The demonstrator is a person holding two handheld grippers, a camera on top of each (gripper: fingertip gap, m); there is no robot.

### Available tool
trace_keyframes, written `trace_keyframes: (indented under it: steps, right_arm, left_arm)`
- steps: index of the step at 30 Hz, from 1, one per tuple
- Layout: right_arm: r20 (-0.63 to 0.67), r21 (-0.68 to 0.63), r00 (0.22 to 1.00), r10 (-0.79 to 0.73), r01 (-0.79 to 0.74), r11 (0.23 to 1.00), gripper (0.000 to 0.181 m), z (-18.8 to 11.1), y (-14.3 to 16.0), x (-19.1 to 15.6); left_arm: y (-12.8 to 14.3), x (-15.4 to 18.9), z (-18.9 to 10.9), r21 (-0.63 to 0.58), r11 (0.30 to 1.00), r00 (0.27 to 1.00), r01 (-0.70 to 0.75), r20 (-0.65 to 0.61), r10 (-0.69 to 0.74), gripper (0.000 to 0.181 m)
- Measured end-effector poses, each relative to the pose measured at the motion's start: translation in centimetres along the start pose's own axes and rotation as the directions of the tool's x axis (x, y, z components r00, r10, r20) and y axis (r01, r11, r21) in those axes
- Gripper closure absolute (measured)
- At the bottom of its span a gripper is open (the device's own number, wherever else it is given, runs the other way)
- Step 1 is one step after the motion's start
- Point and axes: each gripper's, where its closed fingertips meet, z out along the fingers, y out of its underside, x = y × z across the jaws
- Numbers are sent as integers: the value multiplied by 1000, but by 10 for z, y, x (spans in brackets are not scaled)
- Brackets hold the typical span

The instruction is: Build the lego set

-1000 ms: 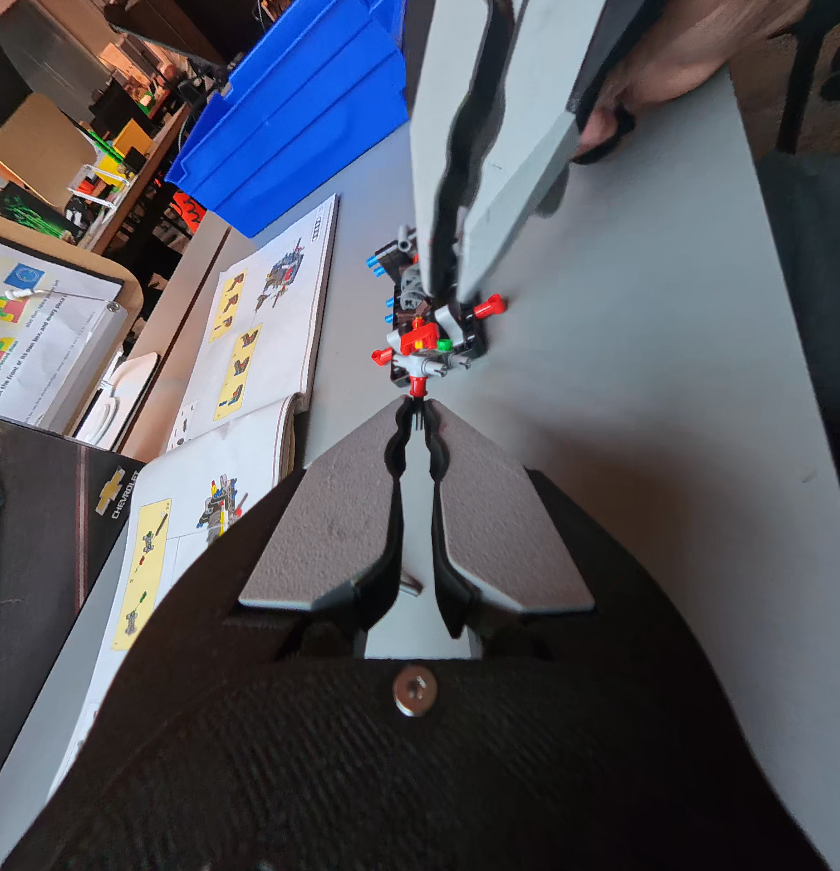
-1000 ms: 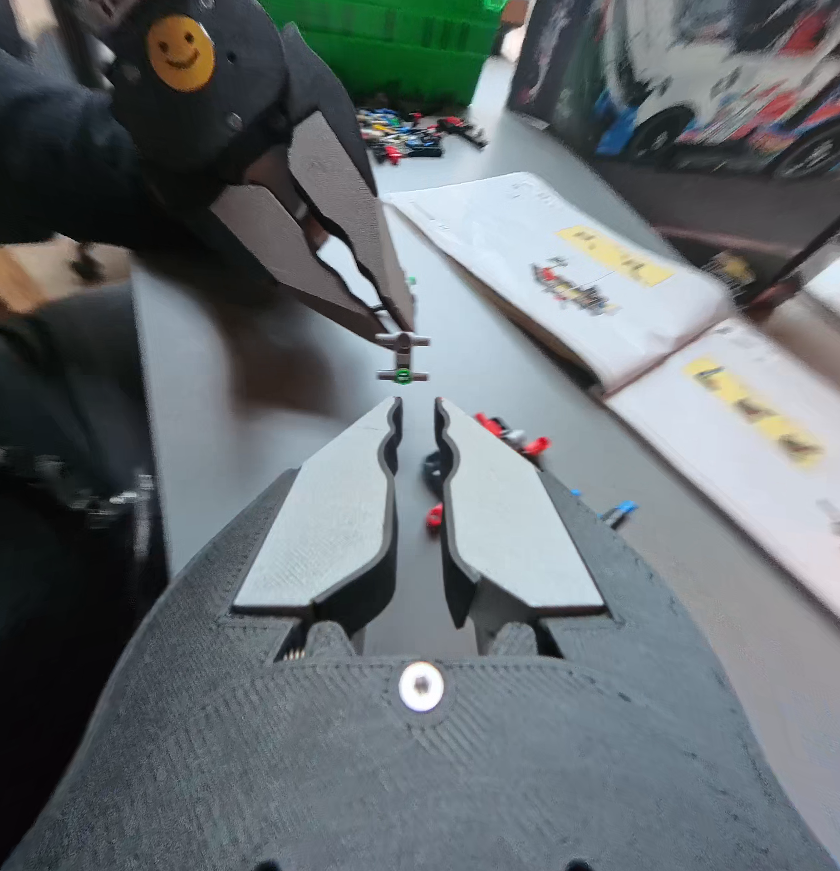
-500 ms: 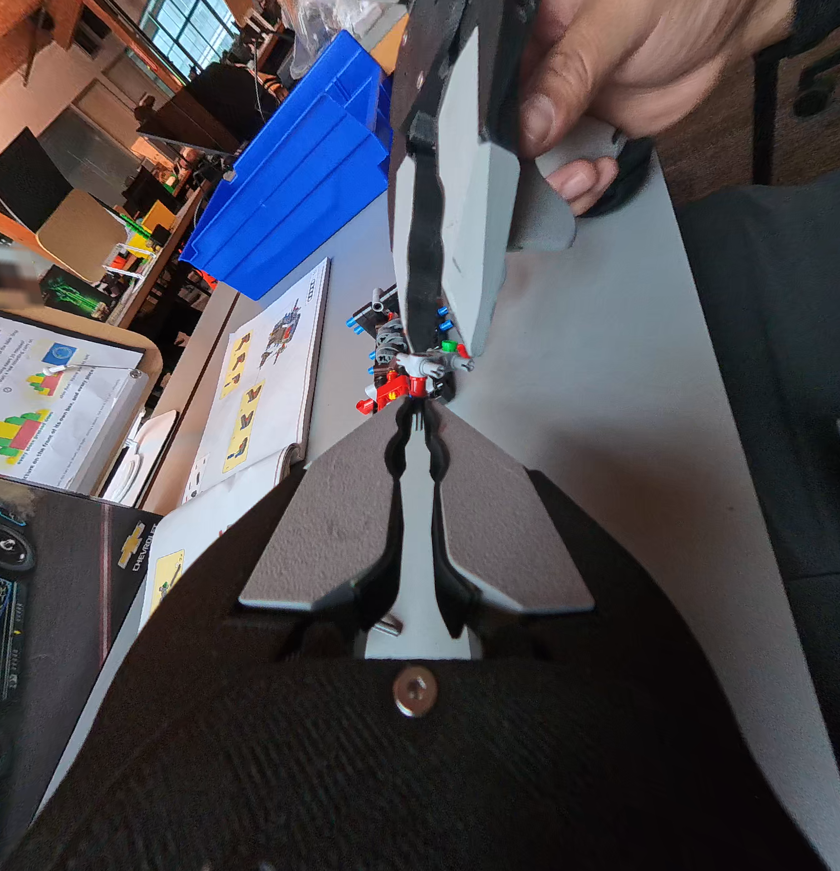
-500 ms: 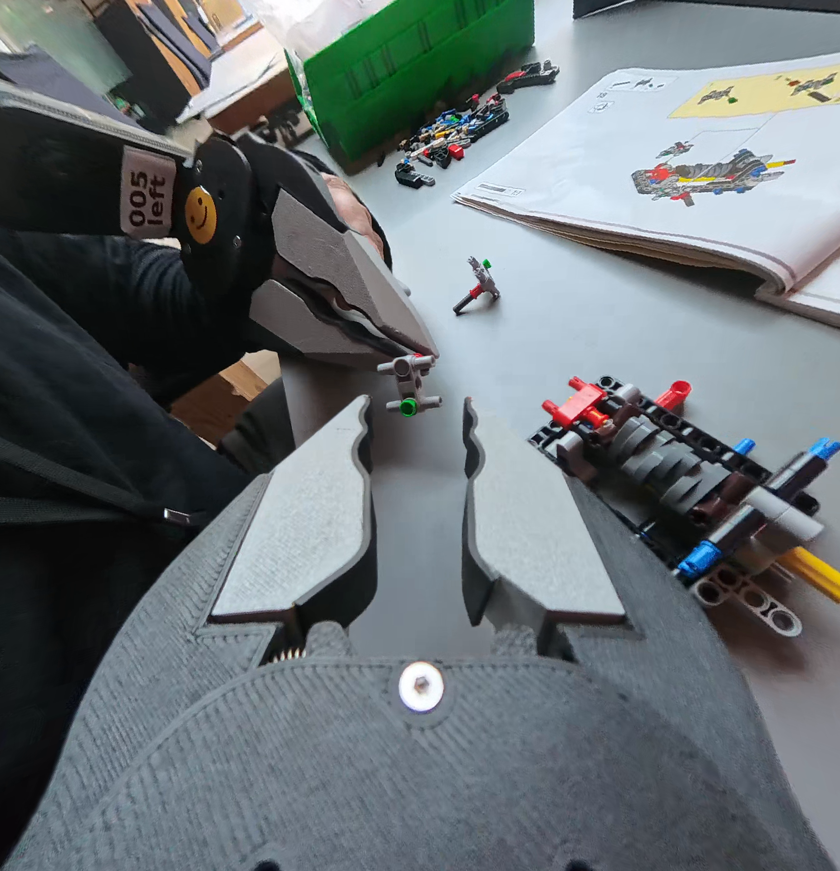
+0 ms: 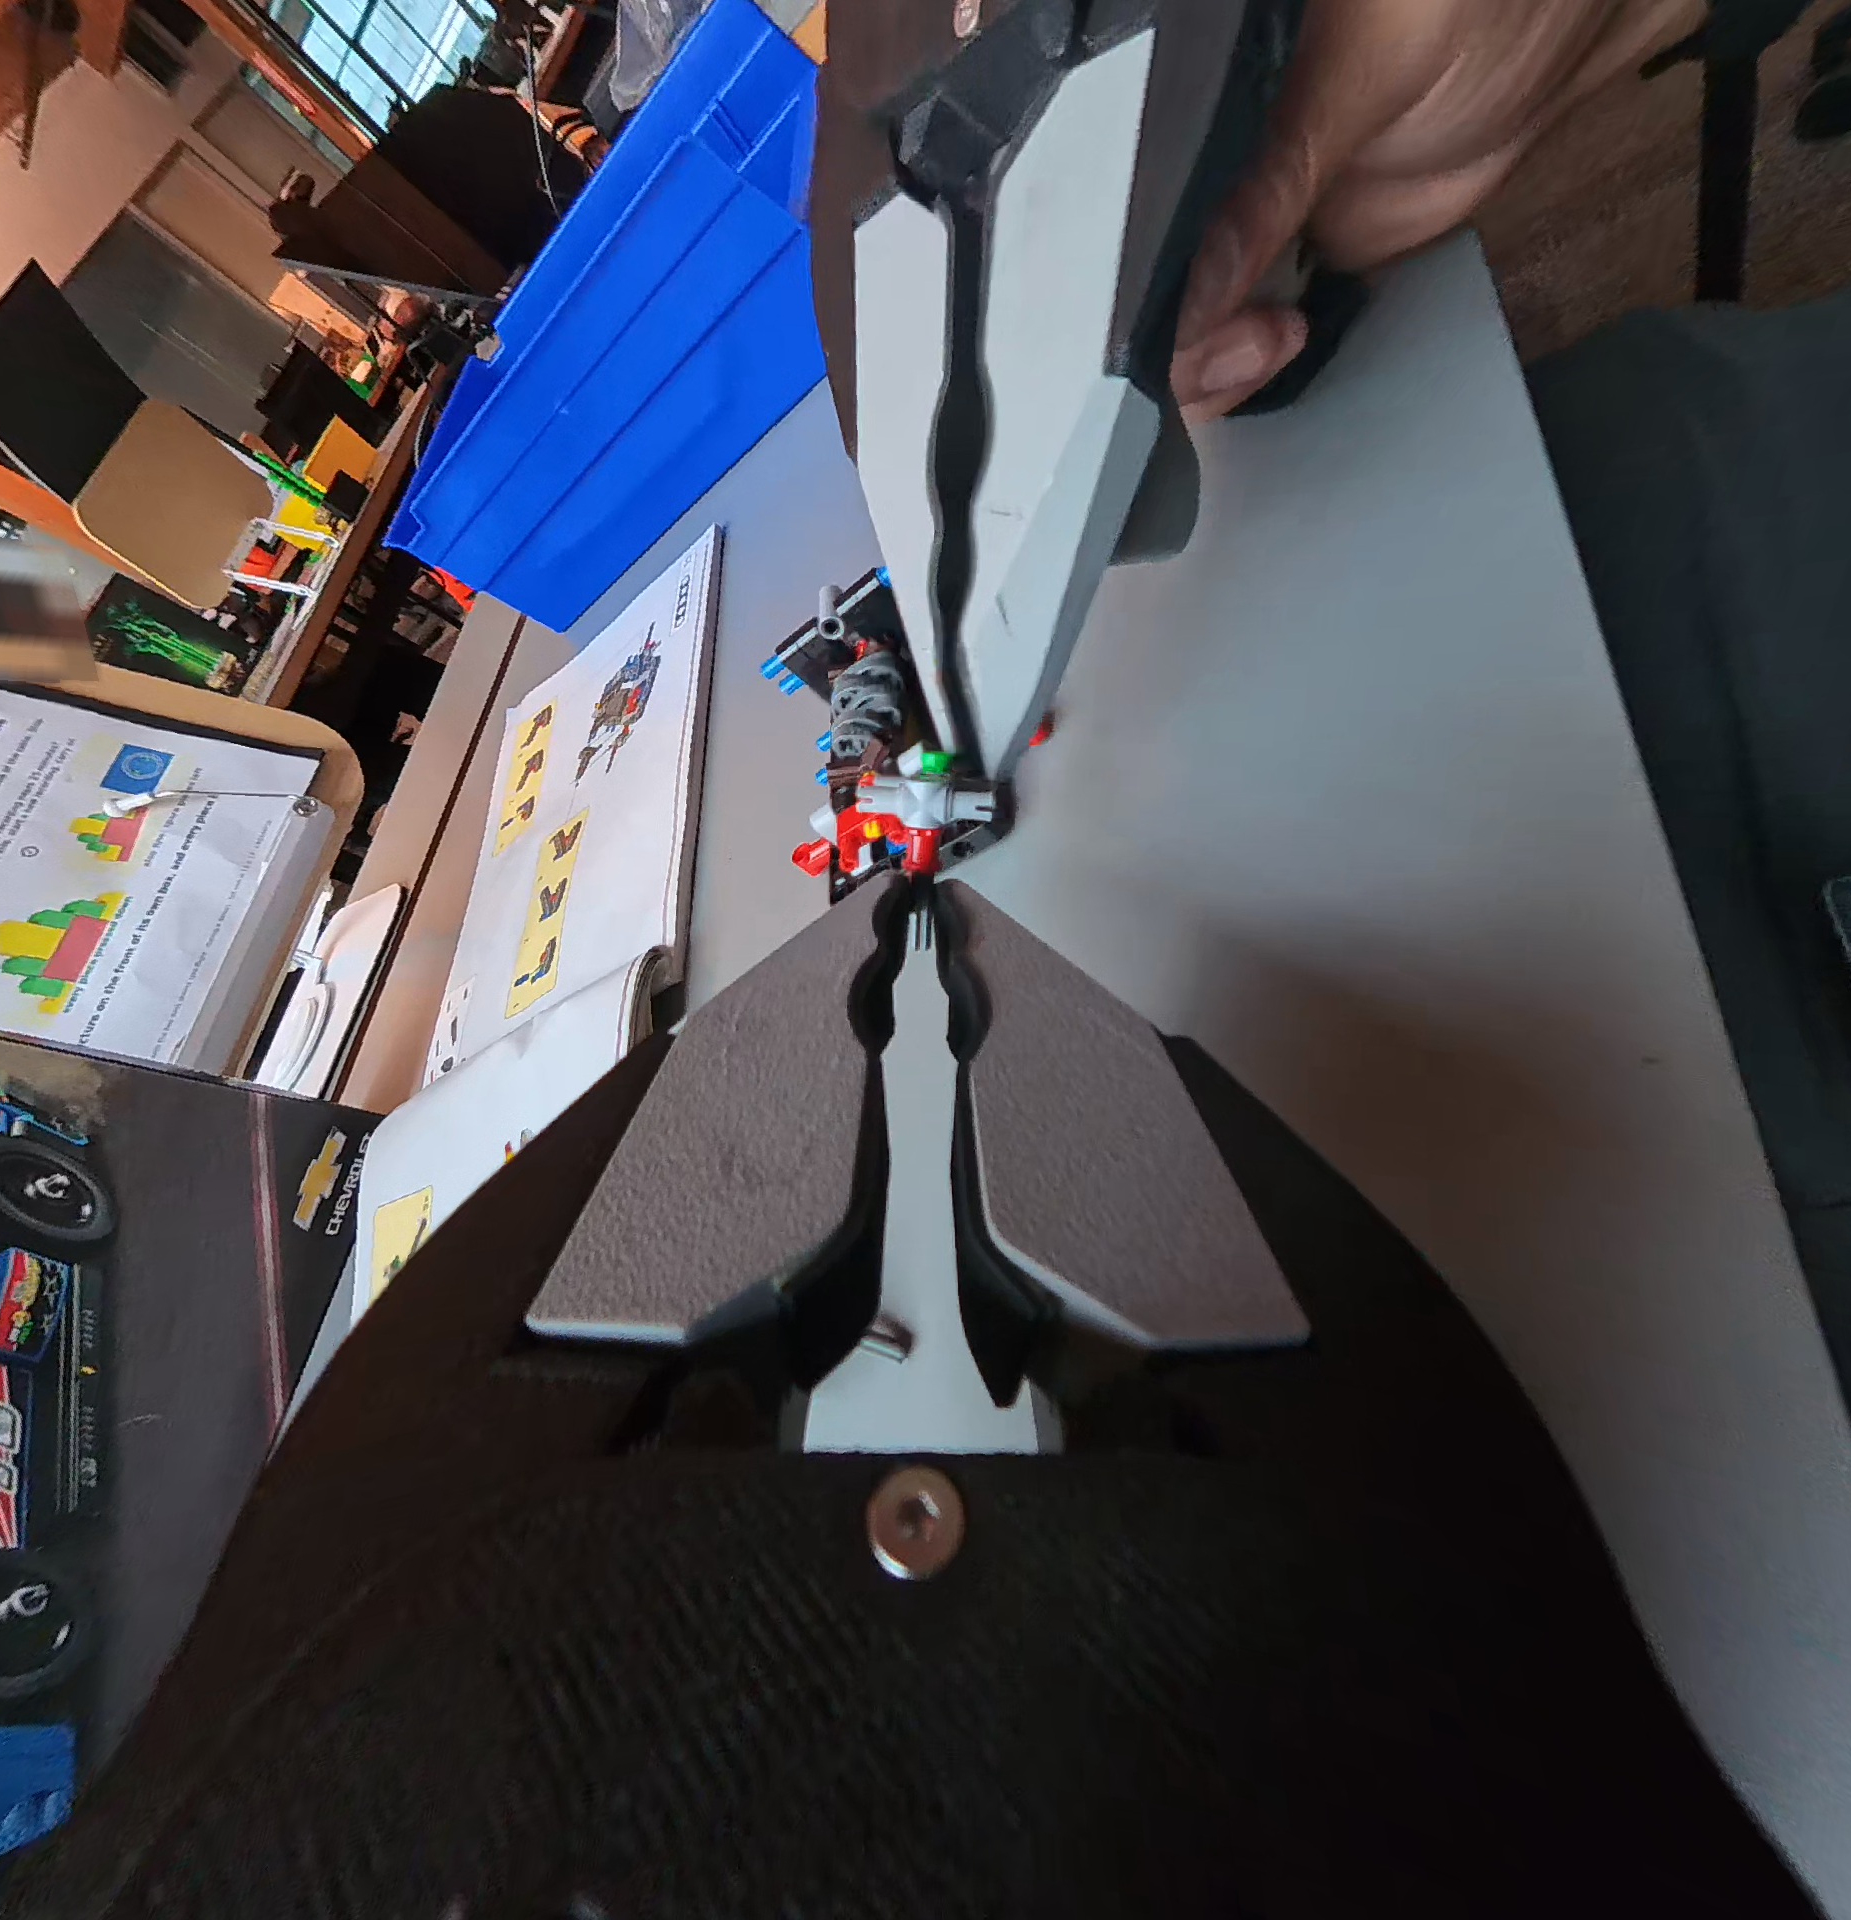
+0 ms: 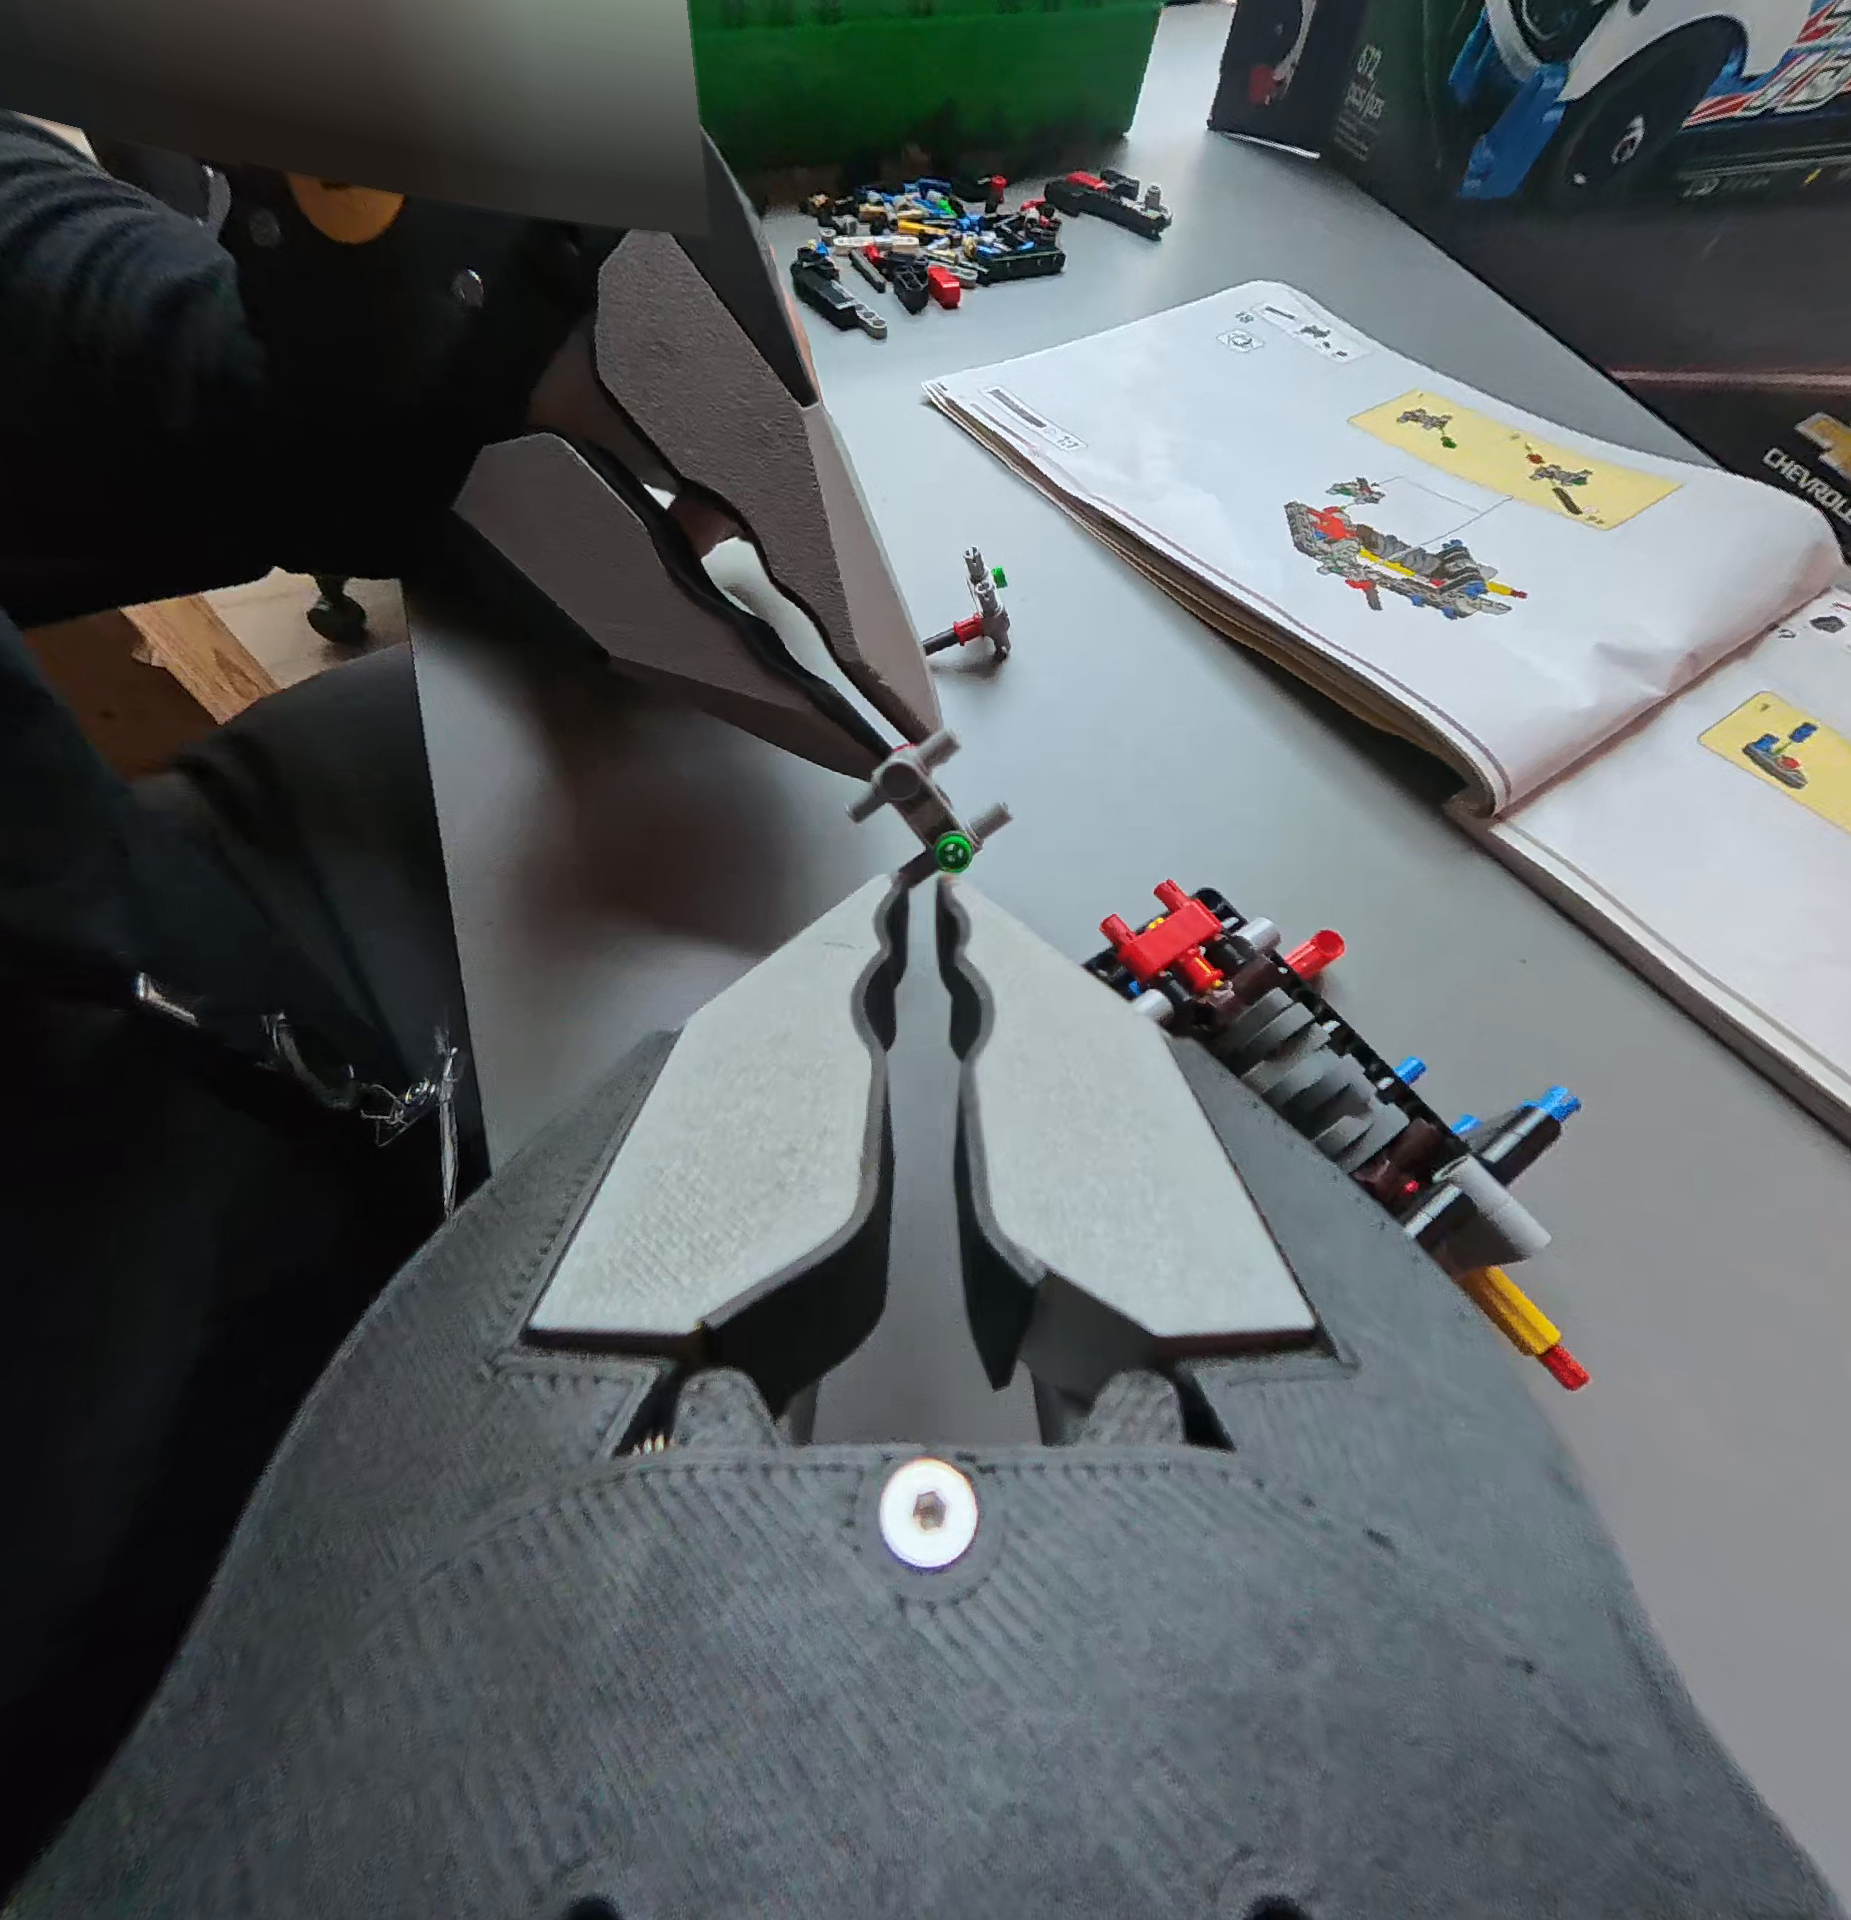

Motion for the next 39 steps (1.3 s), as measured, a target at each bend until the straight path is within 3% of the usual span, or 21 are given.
trace_keyframes:
  steps: [13, 23, 25, 28, 30, 32, 36, 39]
  right_arm:
    - [65, 33, 996, 68, -71, 997, 166, -3, -4, 1]
    - [42, 30, 998, 50, -51, 998, 142, 1, -6, -5]
    - [-20, 48, 1000, -1, 2, 999, 156, -7, -6, -1]
    - [-261, 93, 957, -130, 159, 983, 161, -45, -12, 27]
    - [-311, 112, 948, -73, 112, 987, 160, -67, -6, 40]
    - [-280, 116, 960, 27, 6, 993, 154, -75, 7, 44]
    - [-179, 117, 973, 147, -128, 985, 147, -71, 18, 31]
    - [-154, 86, 980, 123, -111, 990, 147, -67, 22, 23]
  left_arm:
    - [2, -2, 0, 0, 1000, 999, 32, -5, -32, 179]
    - [-1, -4, -1, 22, 998, 998, 57, -2, -57, 179]
    - [0, -3, 0, 14, 999, 999, 48, 0, -48, 179]
    - [10, -7, 2, -26, 999, 999, 31, 22, -30, 179]
    - [12, -9, 2, -35, 999, 999, 27, 31, -26, 179]
    - [10, -7, 3, -26, 999, 999, 18, 29, -17, 179]
    - [6, -2, 7, -22, 1000, 1000, 0, 21, 1, 179]
    - [7, 2, 12, -44, 999, 1000, -21, 20, 22, 179]
